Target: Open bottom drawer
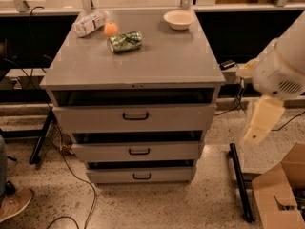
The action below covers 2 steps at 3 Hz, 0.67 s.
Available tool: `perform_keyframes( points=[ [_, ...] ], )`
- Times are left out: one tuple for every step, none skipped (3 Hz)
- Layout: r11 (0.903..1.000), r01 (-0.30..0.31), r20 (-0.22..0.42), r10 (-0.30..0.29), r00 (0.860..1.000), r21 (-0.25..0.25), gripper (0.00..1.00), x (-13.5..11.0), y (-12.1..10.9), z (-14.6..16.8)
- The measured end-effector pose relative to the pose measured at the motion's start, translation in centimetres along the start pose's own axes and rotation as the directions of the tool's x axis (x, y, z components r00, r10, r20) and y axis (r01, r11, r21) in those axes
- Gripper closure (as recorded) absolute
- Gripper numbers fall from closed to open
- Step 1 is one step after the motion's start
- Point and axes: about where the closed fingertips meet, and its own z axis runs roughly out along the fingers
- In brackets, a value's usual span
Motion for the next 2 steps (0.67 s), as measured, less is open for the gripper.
perform_keyframes(
  points=[
    [0.9948, 0.035, 0.115, -0.024, 0.993, -0.096, 0.00, -1.0, 2.0, 9.1],
    [0.9873, 0.052, 0.272, -0.009, 0.962, -0.150, 0.00, -3.3, 3.3, 17.3]
  ],
)
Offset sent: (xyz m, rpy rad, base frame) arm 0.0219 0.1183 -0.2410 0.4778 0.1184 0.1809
